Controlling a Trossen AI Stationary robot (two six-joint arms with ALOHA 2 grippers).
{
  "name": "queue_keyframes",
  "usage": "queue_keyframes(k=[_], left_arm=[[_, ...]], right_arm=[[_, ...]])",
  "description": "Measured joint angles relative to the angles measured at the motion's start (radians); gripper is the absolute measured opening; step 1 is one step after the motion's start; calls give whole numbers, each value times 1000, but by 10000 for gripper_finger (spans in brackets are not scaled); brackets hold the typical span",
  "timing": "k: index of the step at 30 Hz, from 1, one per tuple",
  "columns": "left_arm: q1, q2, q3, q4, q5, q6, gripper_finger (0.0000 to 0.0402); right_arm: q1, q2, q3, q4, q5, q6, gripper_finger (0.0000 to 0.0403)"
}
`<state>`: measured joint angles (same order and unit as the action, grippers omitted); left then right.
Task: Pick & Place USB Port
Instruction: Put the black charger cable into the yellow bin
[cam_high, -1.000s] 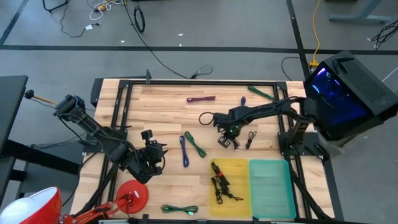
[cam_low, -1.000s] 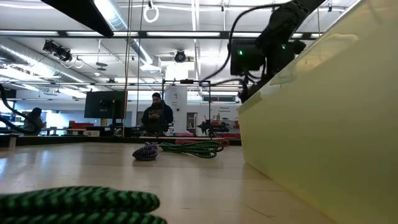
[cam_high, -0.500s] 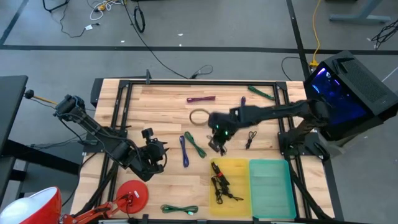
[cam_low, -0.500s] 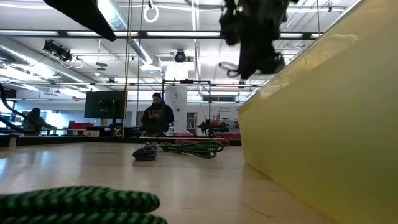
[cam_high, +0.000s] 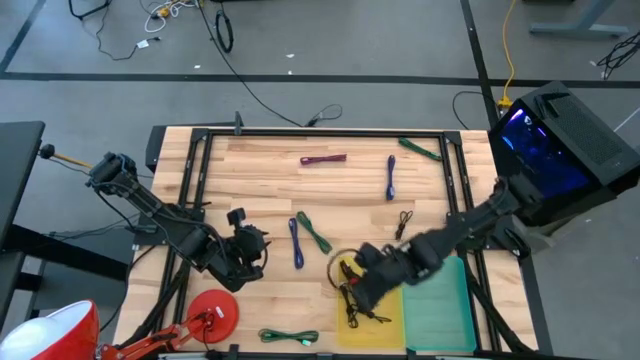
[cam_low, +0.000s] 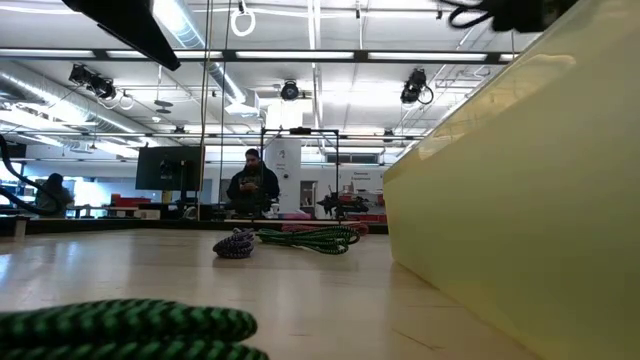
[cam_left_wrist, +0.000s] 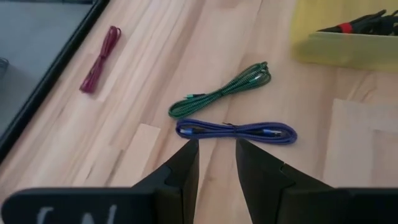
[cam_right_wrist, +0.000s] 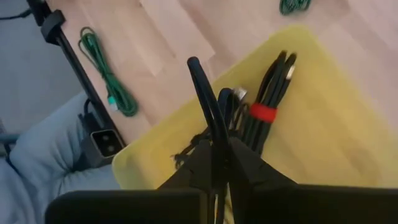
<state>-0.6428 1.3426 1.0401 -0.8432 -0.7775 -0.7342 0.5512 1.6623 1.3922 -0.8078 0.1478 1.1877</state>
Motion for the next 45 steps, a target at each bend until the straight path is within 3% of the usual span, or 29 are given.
queue_keyframes(k=[6, 13, 23, 28, 34, 45], left_arm=[[0, 0, 0, 0, 5, -18, 112], [-1, 0, 0, 0, 5, -48, 112], [-3, 0, 0, 0, 9, -65, 112], [-3, 0, 0, 0, 9, -66, 112], [-3, 0, 0, 0, 9, -67, 112], [-3, 0, 0, 0, 15, -67, 112]], right_arm=[[120, 0, -3, 1, 143, 144, 20], [172, 3, -87, 38, 158, 248, 26], [183, 3, -236, 254, 121, 274, 165], [158, 3, -244, 273, 130, 192, 198], [75, -20, -244, 151, 256, 169, 190], [-105, -132, -244, -146, 336, 193, 130]])
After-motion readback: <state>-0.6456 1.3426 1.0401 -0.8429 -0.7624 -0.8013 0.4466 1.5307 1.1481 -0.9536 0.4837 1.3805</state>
